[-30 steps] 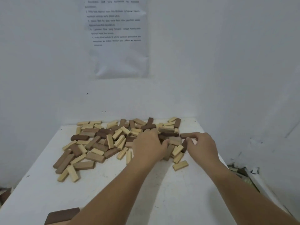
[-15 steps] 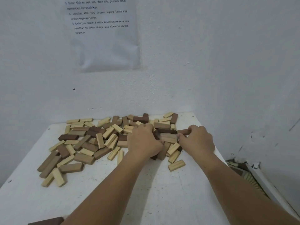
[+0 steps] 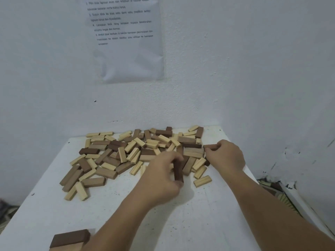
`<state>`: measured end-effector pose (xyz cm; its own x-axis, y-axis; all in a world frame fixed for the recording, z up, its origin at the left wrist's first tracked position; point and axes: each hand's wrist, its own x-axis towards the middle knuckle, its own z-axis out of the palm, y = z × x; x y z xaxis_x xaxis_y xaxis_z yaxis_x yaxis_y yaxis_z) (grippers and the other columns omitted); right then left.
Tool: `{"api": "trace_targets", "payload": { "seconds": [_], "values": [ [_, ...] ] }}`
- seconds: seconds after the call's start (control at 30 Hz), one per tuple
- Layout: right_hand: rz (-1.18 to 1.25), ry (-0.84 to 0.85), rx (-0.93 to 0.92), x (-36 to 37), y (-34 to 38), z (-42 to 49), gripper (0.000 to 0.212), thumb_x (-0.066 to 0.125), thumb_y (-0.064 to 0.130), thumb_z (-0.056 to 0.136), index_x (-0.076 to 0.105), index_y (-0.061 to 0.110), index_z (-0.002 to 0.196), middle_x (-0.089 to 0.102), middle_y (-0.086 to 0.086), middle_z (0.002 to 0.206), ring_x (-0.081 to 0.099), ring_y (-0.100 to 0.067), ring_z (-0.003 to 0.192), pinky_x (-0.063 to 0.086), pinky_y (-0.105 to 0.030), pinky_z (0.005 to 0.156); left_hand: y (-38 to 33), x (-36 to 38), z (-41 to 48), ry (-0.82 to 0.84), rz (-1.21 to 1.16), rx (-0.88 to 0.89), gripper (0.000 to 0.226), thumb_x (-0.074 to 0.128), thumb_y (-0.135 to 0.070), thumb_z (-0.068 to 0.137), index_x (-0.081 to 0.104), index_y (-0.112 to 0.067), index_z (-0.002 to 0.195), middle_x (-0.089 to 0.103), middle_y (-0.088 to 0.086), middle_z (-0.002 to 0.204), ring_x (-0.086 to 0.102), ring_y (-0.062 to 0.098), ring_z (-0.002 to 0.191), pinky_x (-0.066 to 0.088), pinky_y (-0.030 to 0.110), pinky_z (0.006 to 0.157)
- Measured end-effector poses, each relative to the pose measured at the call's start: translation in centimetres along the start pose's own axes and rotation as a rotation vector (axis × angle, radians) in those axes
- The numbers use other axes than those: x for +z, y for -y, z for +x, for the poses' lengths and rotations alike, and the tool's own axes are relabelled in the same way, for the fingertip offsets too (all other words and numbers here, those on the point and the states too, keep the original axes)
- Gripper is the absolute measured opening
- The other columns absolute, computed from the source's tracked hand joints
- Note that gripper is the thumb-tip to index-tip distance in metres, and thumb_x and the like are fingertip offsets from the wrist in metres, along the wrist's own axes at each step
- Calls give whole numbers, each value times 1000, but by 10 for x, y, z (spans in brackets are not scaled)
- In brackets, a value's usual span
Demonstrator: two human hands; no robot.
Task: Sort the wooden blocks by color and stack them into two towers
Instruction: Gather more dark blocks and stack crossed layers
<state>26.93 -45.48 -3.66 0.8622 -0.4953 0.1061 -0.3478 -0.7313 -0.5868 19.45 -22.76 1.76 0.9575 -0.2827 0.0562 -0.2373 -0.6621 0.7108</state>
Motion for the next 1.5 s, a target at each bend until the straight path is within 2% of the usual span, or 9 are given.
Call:
{"api": "trace_targets", "payload": {
  "seconds": [0.13,0.33,0.5,0.63,0.77,1.0,1.2,1.4,1.5],
  "values": [
    [-1,38,31,-1,10,-1,37,66,58,71,58,24,86,58,7,85,57,-30,95,48,-34,68,8,1,-37,7,69,-25,67,86,-18,78,53,-44,130,48,-29,129,46,-2,122,39,18,102],
    [6,28,58,-5,16,-9,38,57,57,69,59,22,85,59,1,86,58,-35,94,56,-43,78,15,-4,-61,48,152,-87,67,86,-22,73,52,-38,128,52,-21,119,50,4,110,40,9,79],
    [-29,35,85,-4,23,-12,38,64,49,69,58,20,92,57,-2,92,55,-36,99,54,-45,82,21,-5,-68,92,221,-145,66,89,-28,70,53,-36,124,58,-12,122,53,10,108,54,26,86],
    [-54,21,96,0,23,-11,40,66,49,76,59,17,99,52,-7,107,52,-37,106,52,-49,88,22,-5,-65,95,220,-171,68,92,-27,69,53,-35,125,56,-12,120,51,11,107,48,20,78],
    [-72,26,105,3,23,-9,36,65,42,75,54,20,103,51,-7,111,48,-36,111,48,-47,86,26,-5,-65,89,176,-197,72,95,-29,62,56,-35,122,59,-13,127,55,11,117,50,26,90],
    [-129,6,113,10,24,-10,35,63,46,81,51,23,103,49,-5,114,46,-35,115,39,-45,79,27,-5,-64,87,194,-196,71,95,-30,62,56,-35,122,60,-13,125,56,12,117,53,29,90],
    [-88,-24,116,11,24,-14,39,66,44,82,55,16,108,52,-5,114,48,-36,115,45,-49,87,27,-5,-63,103,199,-218,74,96,-32,59,56,-37,120,58,-11,126,57,14,116,55,32,91],
    [185,-190,-129,-13,27,-44,19,65,18,77,60,27,93,57,9,109,50,-25,105,51,-44,82,27,-3,-66,85,202,-200,70,94,-31,61,55,-36,119,60,-12,121,58,12,112,56,29,88],
    [339,-25,-396,-32,27,-83,33,65,6,75,59,34,92,60,20,104,57,-15,98,46,-28,84,26,-1,-70,84,181,-191,70,91,-30,65,53,-36,124,61,-11,123,56,11,109,53,26,87]
  ]
}}
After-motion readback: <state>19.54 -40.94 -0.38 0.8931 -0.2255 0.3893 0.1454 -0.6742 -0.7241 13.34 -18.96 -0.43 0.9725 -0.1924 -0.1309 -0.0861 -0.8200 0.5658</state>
